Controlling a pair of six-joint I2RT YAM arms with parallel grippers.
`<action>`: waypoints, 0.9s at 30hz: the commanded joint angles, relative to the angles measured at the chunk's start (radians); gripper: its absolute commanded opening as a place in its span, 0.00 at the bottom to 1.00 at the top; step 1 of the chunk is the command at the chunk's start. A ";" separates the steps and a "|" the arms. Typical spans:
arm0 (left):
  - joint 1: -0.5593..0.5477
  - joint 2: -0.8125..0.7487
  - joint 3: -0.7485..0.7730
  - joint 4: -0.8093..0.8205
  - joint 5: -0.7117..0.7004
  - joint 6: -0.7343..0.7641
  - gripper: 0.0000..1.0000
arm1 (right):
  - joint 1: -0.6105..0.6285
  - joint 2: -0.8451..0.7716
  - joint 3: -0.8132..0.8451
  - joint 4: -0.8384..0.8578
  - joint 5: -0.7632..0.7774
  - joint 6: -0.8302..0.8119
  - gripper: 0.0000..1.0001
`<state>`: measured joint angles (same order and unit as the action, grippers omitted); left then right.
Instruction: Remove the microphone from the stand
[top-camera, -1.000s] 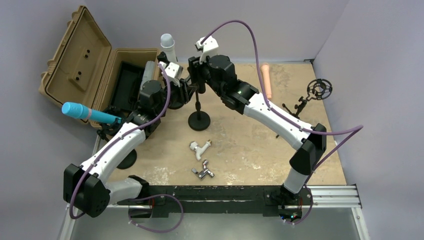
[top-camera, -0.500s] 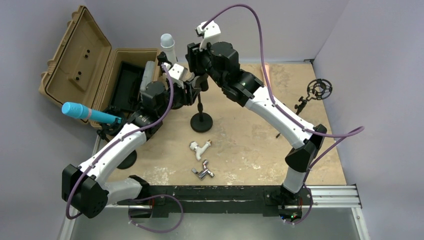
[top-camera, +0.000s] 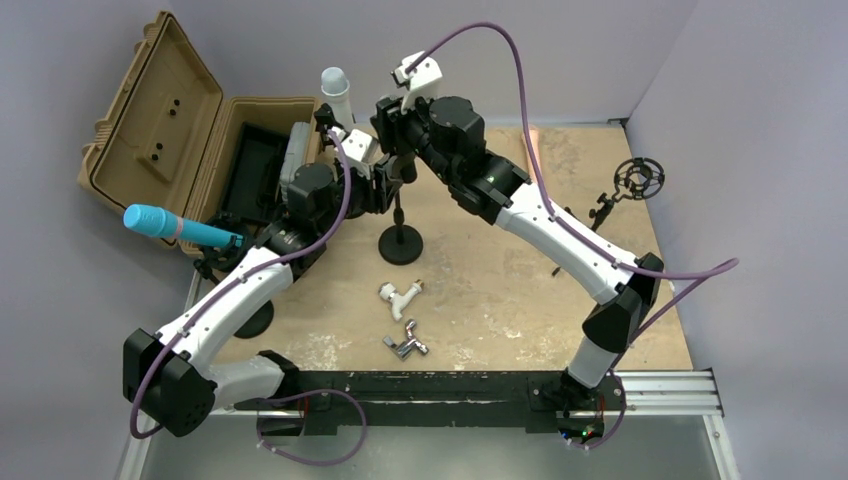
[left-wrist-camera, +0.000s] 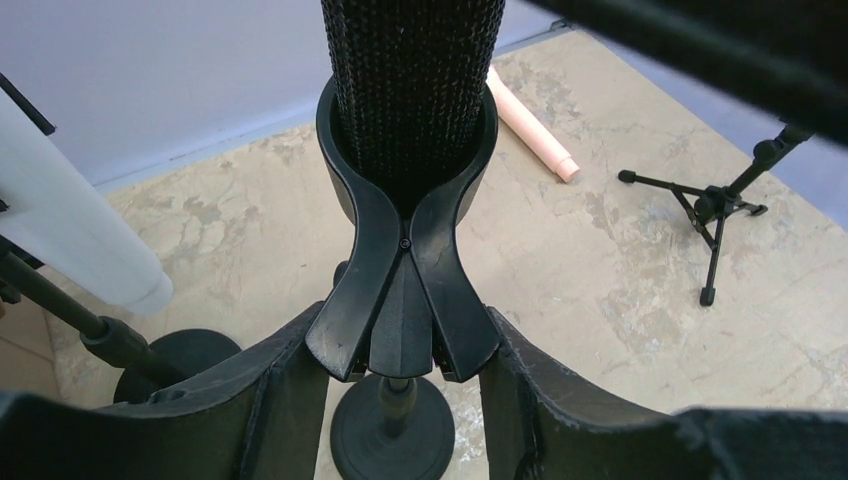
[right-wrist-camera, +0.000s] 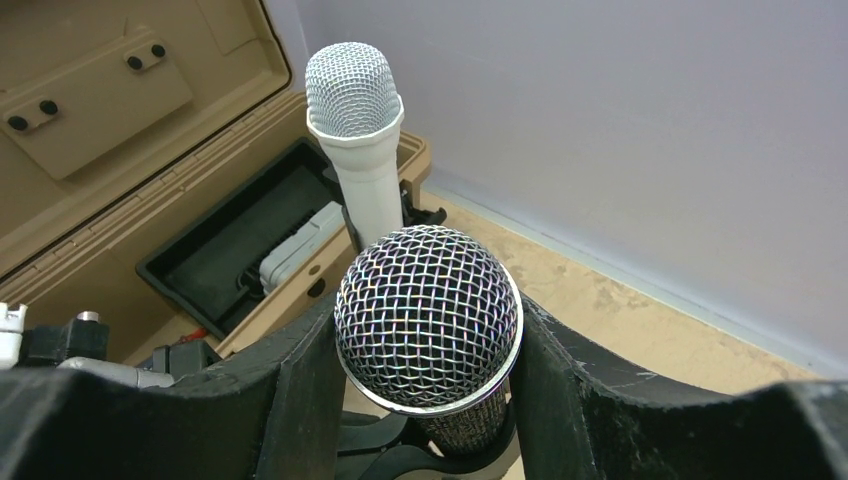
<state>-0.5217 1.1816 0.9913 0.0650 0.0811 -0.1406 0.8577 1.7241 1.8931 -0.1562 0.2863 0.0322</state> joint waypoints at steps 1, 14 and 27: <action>-0.014 -0.003 0.043 -0.040 -0.022 -0.010 0.45 | 0.021 -0.105 -0.096 0.281 -0.037 0.003 0.00; -0.013 -0.031 0.005 0.047 -0.018 -0.022 0.90 | 0.021 -0.122 -0.154 0.290 -0.025 0.019 0.00; 0.013 0.019 0.028 -0.015 -0.071 -0.019 0.00 | 0.023 -0.130 -0.068 0.276 -0.043 0.028 0.00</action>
<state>-0.5137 1.1835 1.0023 0.0471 0.0299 -0.1646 0.8703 1.6501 1.7359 0.0322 0.2699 0.0341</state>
